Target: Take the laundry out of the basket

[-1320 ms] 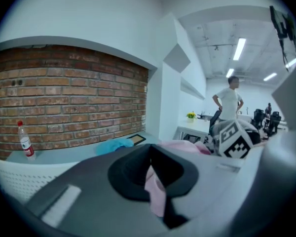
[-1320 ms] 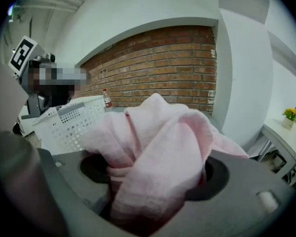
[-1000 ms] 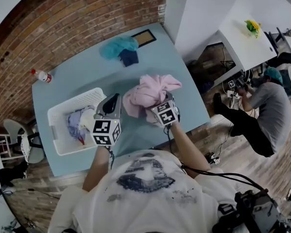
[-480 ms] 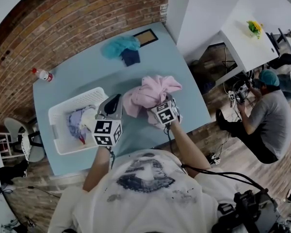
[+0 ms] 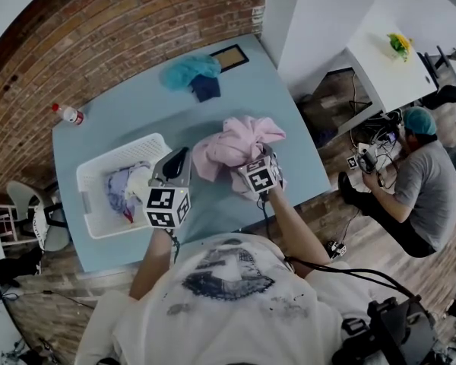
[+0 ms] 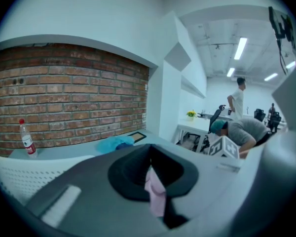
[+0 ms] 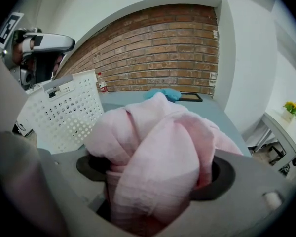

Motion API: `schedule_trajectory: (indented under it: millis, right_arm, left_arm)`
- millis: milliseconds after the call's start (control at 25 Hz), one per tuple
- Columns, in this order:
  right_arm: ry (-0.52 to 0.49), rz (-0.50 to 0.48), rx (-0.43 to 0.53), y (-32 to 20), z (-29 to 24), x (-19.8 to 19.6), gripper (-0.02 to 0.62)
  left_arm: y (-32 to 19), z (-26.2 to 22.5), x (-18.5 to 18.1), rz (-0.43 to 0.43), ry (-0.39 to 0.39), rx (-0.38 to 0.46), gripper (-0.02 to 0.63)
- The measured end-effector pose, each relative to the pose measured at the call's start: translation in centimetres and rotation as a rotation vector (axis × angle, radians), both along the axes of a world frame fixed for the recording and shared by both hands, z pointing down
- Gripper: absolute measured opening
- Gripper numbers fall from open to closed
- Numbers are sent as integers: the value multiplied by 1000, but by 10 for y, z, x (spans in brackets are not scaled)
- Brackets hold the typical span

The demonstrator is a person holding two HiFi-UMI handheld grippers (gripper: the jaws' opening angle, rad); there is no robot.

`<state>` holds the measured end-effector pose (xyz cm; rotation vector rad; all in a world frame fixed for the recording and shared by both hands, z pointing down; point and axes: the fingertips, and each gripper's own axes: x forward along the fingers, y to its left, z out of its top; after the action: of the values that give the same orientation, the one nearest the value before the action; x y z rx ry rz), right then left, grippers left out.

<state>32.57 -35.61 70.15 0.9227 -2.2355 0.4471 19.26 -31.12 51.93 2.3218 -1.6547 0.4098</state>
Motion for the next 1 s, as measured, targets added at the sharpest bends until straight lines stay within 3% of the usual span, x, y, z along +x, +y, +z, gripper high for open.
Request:
schedule_trajectory:
  millis: [480,1000]
  right_arm:
    - [-10,27,48,0,-27,11,469]
    - [65,81,100,16,-55,19,469]
  left_arm:
    - [11,-6,-11,-10,4,16,-9]
    - [29,-17,-47,5,13,36,-9]
